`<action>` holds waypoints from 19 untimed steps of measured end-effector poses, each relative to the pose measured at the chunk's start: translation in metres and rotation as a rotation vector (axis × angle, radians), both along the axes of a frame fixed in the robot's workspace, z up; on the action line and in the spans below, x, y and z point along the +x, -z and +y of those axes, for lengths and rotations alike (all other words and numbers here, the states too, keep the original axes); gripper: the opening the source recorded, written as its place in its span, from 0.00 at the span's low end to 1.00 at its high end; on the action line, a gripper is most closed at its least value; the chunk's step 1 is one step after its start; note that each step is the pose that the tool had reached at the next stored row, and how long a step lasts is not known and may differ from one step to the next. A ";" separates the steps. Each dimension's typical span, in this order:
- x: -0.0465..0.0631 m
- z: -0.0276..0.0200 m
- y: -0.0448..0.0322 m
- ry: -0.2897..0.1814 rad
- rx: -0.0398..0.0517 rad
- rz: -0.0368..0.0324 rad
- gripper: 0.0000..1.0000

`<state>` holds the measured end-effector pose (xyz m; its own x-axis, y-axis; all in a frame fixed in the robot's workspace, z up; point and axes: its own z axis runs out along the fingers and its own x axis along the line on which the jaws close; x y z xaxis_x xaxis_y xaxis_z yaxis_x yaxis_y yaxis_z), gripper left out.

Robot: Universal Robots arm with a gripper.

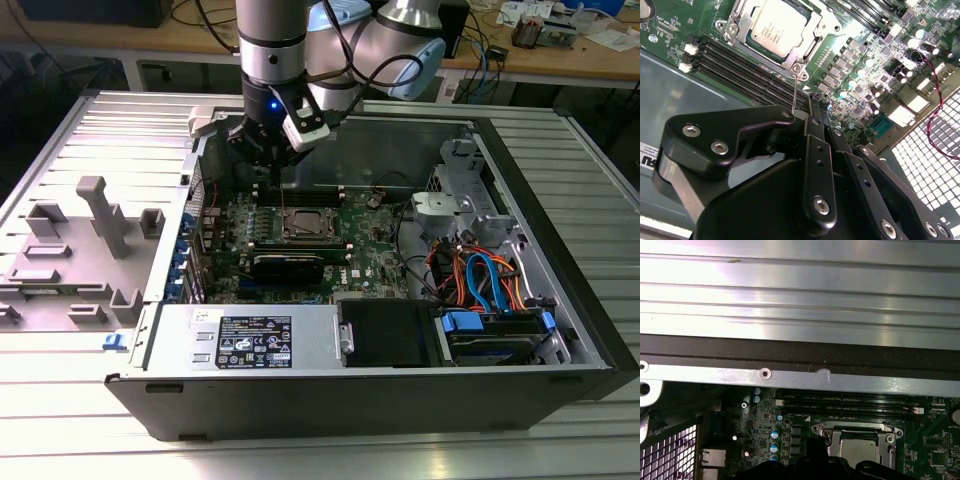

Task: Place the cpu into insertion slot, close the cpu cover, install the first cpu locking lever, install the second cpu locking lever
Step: 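Install the first cpu locking lever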

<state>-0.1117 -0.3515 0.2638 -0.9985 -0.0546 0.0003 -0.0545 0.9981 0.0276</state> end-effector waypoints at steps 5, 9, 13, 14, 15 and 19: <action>0.000 0.0011 0.0001 0.000 0.0000 0.0000 0.11; 0.004 0.0018 0.0002 0.000 0.0000 0.0000 0.11; 0.006 0.0019 0.0001 0.000 0.0000 0.0001 0.11; 0.007 0.0019 0.0002 0.000 0.0000 0.0000 0.11; 0.007 0.0020 0.0002 0.000 0.0000 0.0001 0.11; 0.009 0.0021 0.0002 0.000 0.0000 0.0000 0.11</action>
<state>-0.1023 -0.3495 0.2636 -0.9985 -0.0546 0.0003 -0.0545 0.9981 0.0276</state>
